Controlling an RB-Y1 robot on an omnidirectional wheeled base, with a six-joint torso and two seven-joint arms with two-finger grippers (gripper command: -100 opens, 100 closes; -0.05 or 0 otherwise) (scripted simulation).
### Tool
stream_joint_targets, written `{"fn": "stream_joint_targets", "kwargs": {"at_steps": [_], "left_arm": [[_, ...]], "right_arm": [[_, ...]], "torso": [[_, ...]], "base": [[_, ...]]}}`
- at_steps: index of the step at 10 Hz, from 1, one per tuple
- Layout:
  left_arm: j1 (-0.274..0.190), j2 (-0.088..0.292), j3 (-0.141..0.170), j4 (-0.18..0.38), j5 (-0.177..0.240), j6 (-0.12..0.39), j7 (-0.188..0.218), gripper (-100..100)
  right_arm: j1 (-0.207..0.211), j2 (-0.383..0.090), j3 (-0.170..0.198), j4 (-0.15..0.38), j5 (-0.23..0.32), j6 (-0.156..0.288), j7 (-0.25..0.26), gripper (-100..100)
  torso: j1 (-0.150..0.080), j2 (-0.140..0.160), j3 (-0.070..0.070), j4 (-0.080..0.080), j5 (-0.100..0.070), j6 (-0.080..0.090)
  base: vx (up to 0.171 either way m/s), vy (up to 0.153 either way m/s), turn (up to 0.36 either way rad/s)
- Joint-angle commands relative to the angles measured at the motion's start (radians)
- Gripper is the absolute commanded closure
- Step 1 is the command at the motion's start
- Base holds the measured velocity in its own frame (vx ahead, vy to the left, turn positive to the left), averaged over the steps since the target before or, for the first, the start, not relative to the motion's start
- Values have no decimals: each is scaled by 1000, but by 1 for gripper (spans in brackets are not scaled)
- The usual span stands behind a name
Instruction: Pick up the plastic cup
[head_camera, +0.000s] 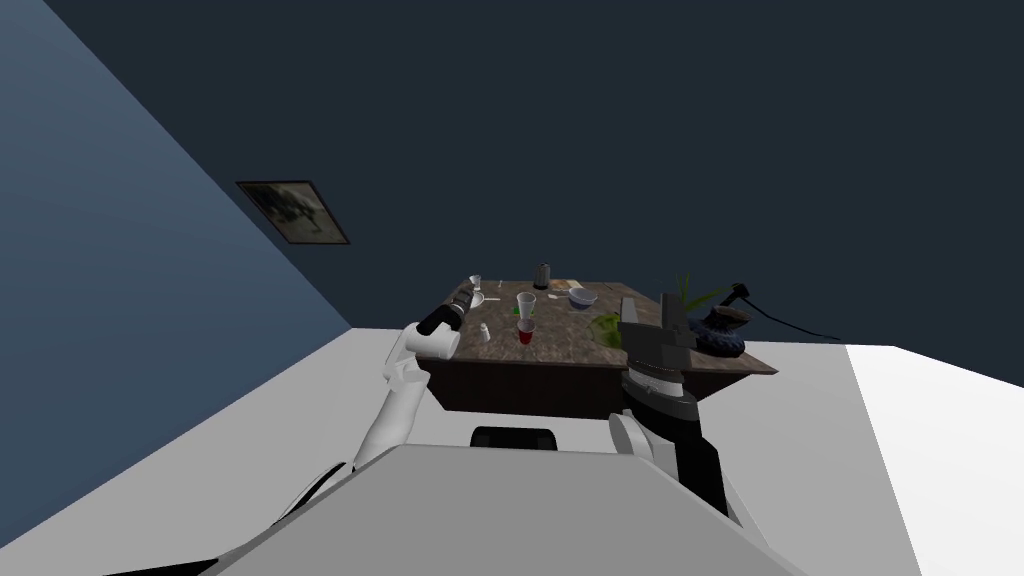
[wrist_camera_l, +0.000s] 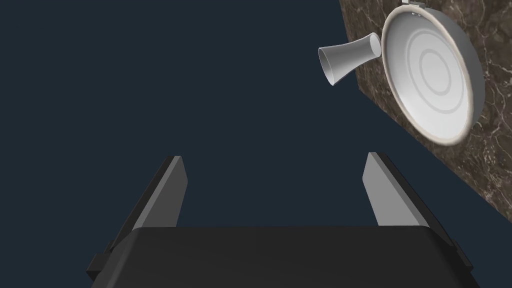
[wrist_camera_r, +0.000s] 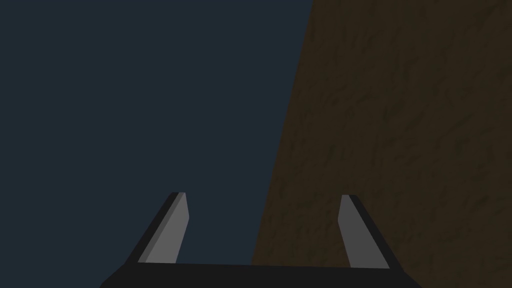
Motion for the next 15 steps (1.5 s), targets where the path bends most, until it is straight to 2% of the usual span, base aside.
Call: {"fn": "stream_joint_targets", "kwargs": {"at_steps": [1,2,3,5,6,8,9,11,12,14,15], "left_arm": [[-17,-1,3,8,3,50,-1,-100],[-17,-1,3,8,3,66,-1,-100],[-54,-2,10,25,8,104,-4,-100],[-54,-2,10,25,8,145,-4,-100],[-91,-3,17,43,15,181,-7,-100],[-91,-3,17,43,15,221,-7,-100],[-126,-4,26,62,22,258,-10,-100],[-126,-4,26,62,22,295,-10,-100],[-159,-5,35,83,29,334,-12,-100],[-159,-5,35,83,29,365,-12,-100],[-191,-7,45,104,37,405,-15,-100]], "right_arm": [[0,0,0,0,0,0,0,0],[0,0,0,0,0,0,0,0],[0,0,0,0,0,0,0,0],[0,0,0,0,0,0,0,0],[0,0,0,0,0,0,0,0],[0,0,0,0,0,0,0,0],[0,0,0,0,0,0,0,0],[0,0,0,0,0,0,0,0],[0,0,0,0,0,0,0,0],[0,0,0,0,0,0,0,0],[0,0,0,0,0,0,0,0]], "torso": [[0,0,0,0,0,0],[0,0,0,0,0,0],[0,0,0,0,0,0],[0,0,0,0,0,0],[0,0,0,0,0,0],[-1,0,0,0,0,0],[0,0,0,0,0,0],[-1,0,0,0,0,0],[0,0,0,0,0,0],[-1,0,0,0,0,0],[0,0,0,0,0,0]], "base": [[-9,-8,-19],[0,0,0],[-9,-14,-28],[-6,-9,-11],[-10,-16,-34],[-6,-11,-11],[-4,-16,-45],[-6,-16,-9],[-4,-27,-47],[-4,-18,-11],[-7,-24,-41]]}}
